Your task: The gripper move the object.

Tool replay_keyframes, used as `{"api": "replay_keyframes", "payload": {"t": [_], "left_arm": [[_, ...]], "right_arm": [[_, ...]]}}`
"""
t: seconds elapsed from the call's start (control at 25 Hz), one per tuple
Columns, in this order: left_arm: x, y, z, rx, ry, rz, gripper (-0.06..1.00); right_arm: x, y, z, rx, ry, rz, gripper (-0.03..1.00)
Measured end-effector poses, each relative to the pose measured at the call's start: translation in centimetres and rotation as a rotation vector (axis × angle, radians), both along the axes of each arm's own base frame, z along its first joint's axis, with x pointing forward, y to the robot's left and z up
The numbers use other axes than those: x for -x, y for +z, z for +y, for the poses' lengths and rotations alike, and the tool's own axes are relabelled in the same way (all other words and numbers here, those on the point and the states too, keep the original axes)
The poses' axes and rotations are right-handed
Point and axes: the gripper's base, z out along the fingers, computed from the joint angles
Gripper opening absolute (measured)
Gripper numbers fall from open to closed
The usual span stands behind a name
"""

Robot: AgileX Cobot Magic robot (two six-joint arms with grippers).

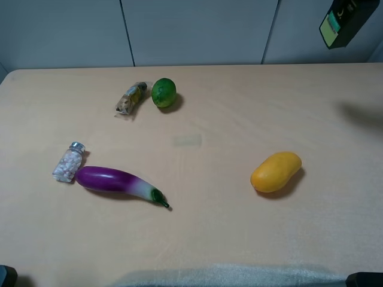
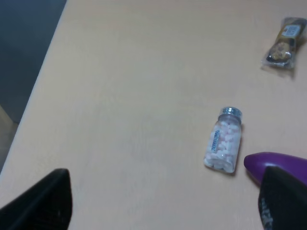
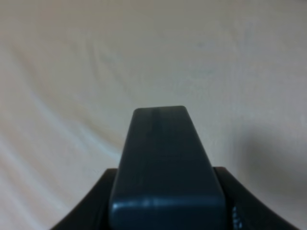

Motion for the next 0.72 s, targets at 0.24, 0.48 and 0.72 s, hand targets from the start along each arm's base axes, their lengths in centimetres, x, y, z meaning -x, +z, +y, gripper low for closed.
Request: {"api": "replay_keyframes", "payload": {"t": [0.24, 0.48, 0.72], "left_arm": [[0.0, 0.0, 0.0, 0.000, 0.000, 0.000, 0.85], [0.0, 0.0, 0.0, 0.000, 0.000, 0.000, 0.85], [0.0, 0.0, 0.0, 0.000, 0.000, 0.000, 0.85]], "right_arm": [[1.2, 2.2, -2.1, -0.087, -0.132, -0.049, 0.30], [2.8, 2.6, -3.6, -0.139, -0.189, -0.040, 0.30], [5.4, 1.7, -4.4, -0.131, -0.215, 0.012, 0.30]]}}
